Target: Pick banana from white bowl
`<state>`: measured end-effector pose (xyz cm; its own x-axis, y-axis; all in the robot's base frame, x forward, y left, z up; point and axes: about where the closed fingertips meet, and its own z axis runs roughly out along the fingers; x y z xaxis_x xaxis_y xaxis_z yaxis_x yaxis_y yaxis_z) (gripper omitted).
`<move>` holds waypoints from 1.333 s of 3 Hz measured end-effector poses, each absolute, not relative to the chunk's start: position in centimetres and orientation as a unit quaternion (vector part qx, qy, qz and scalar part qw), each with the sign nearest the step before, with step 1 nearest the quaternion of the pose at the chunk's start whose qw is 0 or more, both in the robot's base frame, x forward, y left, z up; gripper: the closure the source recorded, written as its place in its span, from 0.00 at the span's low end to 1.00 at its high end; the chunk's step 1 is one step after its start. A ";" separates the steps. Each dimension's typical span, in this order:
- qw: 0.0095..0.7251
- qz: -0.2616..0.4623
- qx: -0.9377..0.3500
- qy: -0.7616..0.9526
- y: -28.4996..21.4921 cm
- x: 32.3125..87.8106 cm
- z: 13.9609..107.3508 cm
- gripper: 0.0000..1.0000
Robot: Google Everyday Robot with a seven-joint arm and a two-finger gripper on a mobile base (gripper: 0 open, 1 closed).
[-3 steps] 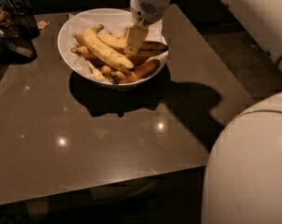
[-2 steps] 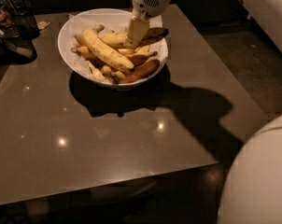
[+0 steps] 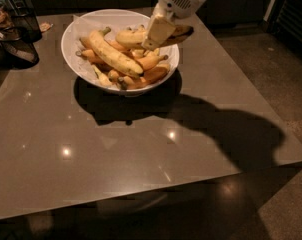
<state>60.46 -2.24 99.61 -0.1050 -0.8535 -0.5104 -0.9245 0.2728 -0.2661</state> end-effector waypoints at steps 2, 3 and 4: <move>0.297 0.060 -0.598 0.742 -2.3 60.6 99.4 1.00; 0.311 0.063 -0.601 0.734 -1.9 58.5 100.5 1.00; 0.334 0.070 -0.613 0.713 -1.2 54.9 102.2 1.00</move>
Offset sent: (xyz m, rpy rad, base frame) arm -0.0446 0.0088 0.0342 0.0227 -0.0750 0.0464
